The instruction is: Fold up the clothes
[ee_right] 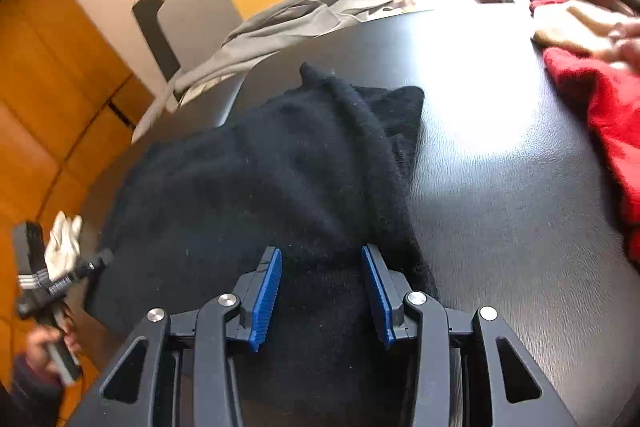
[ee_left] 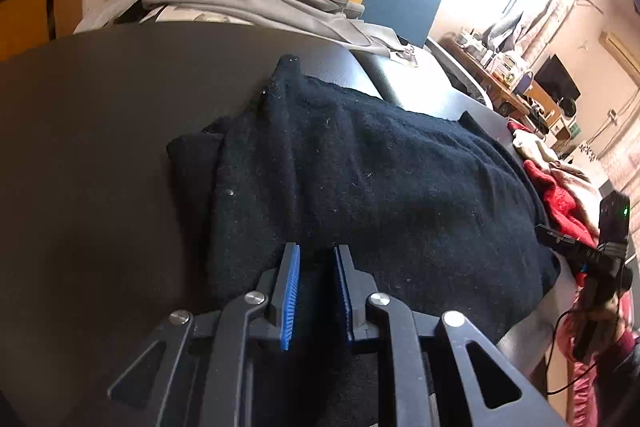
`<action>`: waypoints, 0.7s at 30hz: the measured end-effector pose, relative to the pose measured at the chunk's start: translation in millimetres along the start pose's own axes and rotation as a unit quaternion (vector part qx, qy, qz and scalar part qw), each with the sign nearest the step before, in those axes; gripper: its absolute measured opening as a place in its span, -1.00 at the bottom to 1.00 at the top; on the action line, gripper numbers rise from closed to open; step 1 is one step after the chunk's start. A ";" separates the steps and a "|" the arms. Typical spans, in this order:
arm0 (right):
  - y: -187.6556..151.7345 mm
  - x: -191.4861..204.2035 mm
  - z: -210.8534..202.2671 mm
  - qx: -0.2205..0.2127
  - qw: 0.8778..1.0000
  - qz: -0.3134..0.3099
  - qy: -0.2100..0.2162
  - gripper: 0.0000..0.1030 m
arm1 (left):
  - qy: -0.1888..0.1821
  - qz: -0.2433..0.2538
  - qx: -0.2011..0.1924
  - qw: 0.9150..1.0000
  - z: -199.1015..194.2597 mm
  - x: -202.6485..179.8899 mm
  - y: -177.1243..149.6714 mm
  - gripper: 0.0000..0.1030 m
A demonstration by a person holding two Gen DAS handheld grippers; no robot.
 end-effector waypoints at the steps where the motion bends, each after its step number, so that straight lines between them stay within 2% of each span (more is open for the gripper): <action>1: -2.4 0.8 -2.2 0.002 1.000 0.005 0.004 -0.16 | -0.001 -0.003 0.000 1.000 -3.7 1.2 -4.4 -0.66; 4: -11.9 5.6 -8.7 0.003 1.000 -0.013 0.000 -0.16 | -0.005 -0.012 -0.001 1.000 -14.7 4.9 -17.7 -0.66; 9: -8.1 22.8 -14.2 0.022 0.998 -0.048 -0.042 -0.16 | 0.002 -0.015 -0.010 1.000 -21.3 9.0 -23.6 -0.67; 11: -2.1 34.9 -19.4 0.014 0.997 -0.060 -0.036 -0.16 | 0.006 -0.013 -0.014 1.000 -26.9 7.5 -24.2 -0.67; 15: 8.2 57.1 -16.6 0.012 0.995 -0.094 -0.021 -0.10 | 0.043 0.034 -0.027 0.998 -31.6 -0.9 -24.2 -0.62; 20: -8.7 58.9 2.6 0.056 0.993 -0.095 -0.028 0.01 | 0.019 0.014 -0.036 0.999 -37.6 13.0 -33.8 -0.63; 21: -14.9 55.7 3.0 0.054 0.994 -0.092 -0.026 0.01 | 0.009 0.006 -0.037 0.999 -38.9 15.9 -34.5 -0.63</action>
Point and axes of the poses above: each gripper's, at about its wrist camera, not at the fingertips, and z roughly the way its jaws point, x to its left, y to its top, the point moved 4 cm from there along z, roughly the way its jaws point, and after that the axes turned 10 degrees about -z, right-handed, at the moved point
